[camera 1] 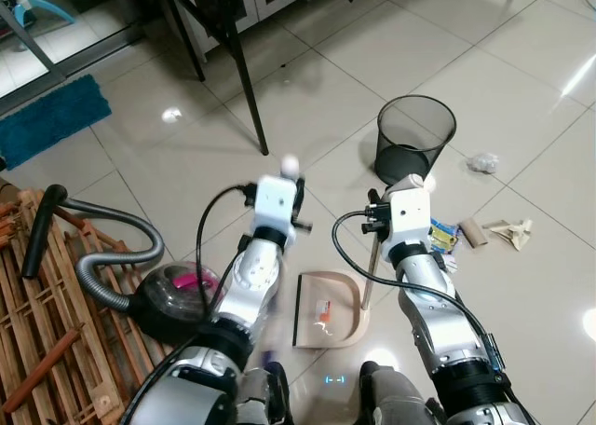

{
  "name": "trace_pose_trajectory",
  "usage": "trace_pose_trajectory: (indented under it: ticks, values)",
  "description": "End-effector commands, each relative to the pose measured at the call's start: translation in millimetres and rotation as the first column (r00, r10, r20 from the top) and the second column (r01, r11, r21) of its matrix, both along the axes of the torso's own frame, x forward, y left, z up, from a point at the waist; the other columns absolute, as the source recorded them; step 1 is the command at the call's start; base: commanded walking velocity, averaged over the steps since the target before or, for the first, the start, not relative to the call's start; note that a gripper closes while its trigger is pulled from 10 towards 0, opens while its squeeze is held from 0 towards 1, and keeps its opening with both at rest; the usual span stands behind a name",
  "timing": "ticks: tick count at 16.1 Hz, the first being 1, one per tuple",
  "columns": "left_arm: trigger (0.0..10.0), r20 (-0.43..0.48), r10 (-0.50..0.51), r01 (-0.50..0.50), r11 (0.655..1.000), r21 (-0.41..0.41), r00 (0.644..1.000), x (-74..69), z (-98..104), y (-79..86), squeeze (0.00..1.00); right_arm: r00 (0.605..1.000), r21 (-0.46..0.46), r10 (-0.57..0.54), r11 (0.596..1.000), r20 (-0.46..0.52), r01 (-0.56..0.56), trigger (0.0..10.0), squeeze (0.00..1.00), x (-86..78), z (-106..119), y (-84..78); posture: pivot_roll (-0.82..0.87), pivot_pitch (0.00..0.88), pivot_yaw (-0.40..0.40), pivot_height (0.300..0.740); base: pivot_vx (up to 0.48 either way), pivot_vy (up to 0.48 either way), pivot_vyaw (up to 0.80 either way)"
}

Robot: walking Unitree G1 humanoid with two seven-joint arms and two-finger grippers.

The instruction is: Sweep floor

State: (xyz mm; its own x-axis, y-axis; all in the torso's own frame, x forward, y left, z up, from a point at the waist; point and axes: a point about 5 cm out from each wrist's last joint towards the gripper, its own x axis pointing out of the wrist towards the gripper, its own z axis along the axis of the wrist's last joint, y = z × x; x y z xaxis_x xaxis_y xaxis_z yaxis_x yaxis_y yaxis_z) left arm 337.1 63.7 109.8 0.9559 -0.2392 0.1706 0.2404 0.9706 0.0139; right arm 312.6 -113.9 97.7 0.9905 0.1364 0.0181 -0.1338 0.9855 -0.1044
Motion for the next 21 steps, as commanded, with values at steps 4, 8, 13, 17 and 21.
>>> trace_pose_trajectory:
  ticks: [4,8,13,17,21]
  values:
    - [10.0,0.045,-0.145,0.151,0.972,-0.179,0.988,-2.9,25,-8.6,0.00,0.998,0.004,0.004,1.000,-0.058,-0.004,10.0,0.00,-0.3,-11,2.6,-0.05,0.280,0.119,0.740,0.000,0.000,0.00]
    - [10.0,0.117,-0.263,0.283,0.934,-0.216,0.958,-7.9,52,-11.6,0.00,0.998,0.002,0.001,1.000,-0.067,-0.001,10.0,0.00,-0.2,-14,1.8,-0.05,0.277,0.119,0.740,0.000,0.000,0.00]
    - [10.0,0.169,-0.400,0.418,0.905,-0.085,0.901,-26.3,79,4.7,0.00,0.997,0.000,-0.015,1.000,-0.070,0.015,10.0,0.00,1.0,-16,-4.9,-0.03,0.236,0.131,0.740,0.000,0.000,0.00]
    - [10.0,0.155,-0.360,0.370,0.928,-0.046,0.920,-40.0,96,37.8,0.00,0.997,0.012,-0.059,0.998,-0.046,0.060,10.0,0.00,3.8,-8,-25.8,-0.04,0.162,0.116,0.740,0.000,0.000,0.00]
    - [10.0,0.109,-0.284,0.293,0.953,-0.075,0.953,-48.0,98,52.7,0.00,0.997,0.017,-0.076,0.997,-0.034,0.076,10.0,0.00,-2.3,-2,-51.5,-0.06,0.057,0.087,0.740,0.000,0.000,0.00]
